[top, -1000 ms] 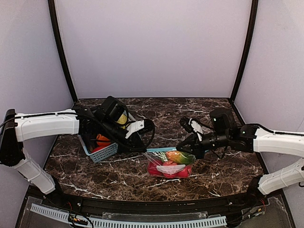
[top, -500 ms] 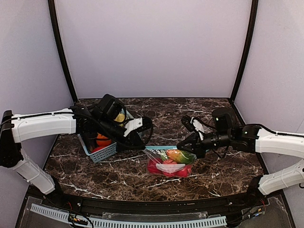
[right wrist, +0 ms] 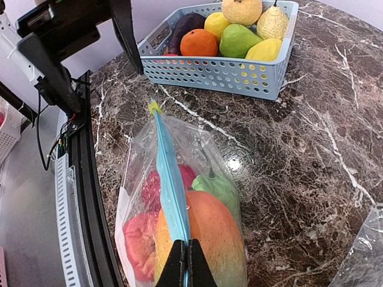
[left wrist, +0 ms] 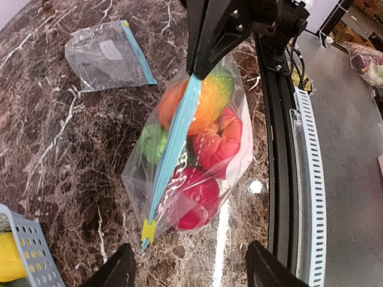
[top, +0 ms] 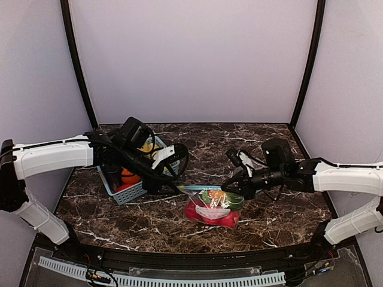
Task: Place the food in the zip-top bag and seal the zipper
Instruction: Set the zipper food storage bag at the center of the board.
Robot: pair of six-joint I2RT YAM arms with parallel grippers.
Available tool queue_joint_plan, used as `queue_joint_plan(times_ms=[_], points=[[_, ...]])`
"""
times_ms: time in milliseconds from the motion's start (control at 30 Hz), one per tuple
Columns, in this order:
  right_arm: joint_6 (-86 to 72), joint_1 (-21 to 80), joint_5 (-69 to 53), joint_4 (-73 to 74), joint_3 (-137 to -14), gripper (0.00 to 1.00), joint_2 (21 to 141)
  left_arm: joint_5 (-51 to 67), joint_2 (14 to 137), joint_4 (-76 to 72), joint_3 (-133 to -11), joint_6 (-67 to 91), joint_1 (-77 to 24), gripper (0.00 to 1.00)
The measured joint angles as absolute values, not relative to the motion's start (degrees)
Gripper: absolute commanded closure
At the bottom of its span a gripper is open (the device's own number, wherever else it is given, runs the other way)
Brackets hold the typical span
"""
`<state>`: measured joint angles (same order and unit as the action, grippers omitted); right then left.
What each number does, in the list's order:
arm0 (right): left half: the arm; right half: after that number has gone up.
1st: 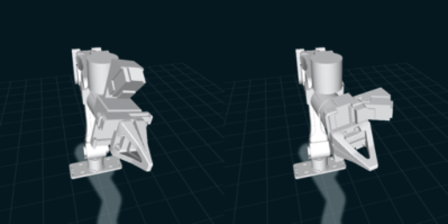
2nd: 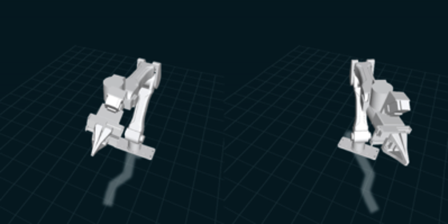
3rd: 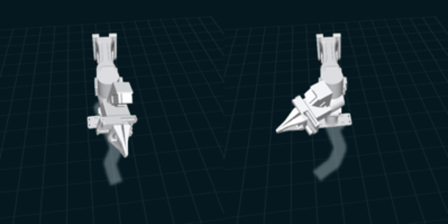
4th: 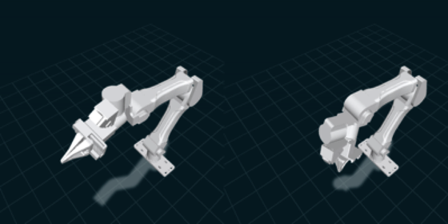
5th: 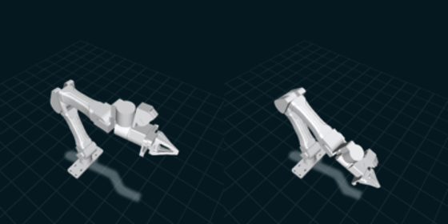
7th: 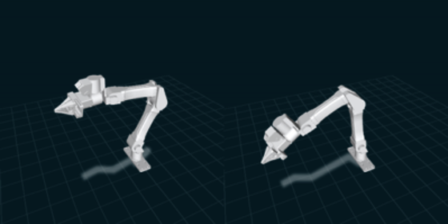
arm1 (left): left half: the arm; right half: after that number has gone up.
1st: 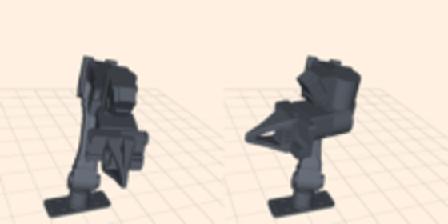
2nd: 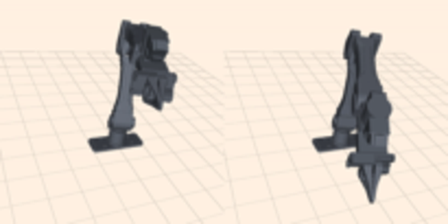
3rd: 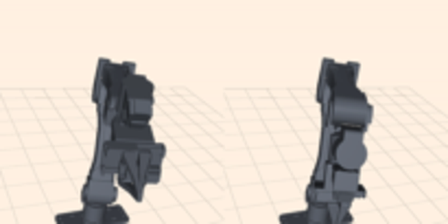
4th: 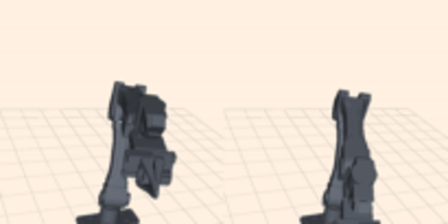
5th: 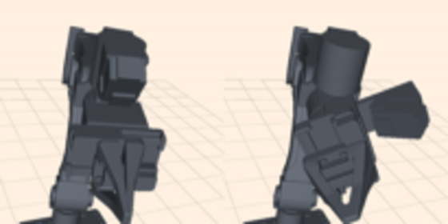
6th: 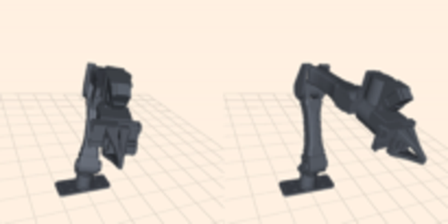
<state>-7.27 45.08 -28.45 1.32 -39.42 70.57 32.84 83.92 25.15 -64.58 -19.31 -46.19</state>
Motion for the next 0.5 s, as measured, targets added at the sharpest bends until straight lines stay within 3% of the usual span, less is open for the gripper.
queue_joint_plan(times_ms=[233, 500], points=[[-10.8, 45.0, -24.7, -0.9, -40.4, 1.00, 74.0, 34.0, 74.6, 19.0, -60.1, -14.3, -43.6, 0.16], [-16.4, 44.7, -17.9, -0.4, -41.5, 0.98, 79.3, 32.6, 70.2, 13.1, -59.1, -8.1, -36.4, 0.15]])
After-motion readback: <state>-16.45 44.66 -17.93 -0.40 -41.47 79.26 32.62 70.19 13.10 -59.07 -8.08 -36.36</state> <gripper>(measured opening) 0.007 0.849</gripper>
